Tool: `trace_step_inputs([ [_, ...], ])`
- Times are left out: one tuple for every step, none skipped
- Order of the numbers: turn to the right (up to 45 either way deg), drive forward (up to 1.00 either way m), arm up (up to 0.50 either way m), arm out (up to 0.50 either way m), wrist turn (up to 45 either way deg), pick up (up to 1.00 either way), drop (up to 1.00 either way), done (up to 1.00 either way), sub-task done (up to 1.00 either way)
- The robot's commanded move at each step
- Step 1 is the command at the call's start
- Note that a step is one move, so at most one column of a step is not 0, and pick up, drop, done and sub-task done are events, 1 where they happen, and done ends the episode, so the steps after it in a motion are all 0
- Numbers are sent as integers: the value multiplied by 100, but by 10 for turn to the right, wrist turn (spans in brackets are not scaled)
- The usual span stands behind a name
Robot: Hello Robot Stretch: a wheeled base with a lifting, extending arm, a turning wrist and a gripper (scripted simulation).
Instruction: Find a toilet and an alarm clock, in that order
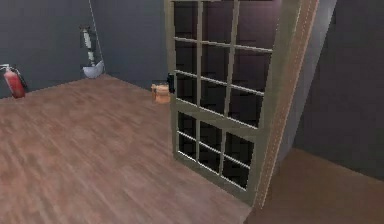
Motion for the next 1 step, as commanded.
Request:
trace_step_inputs([
  [-450, 0, 0, 0, 0, 0, 0, 0, 0],
])
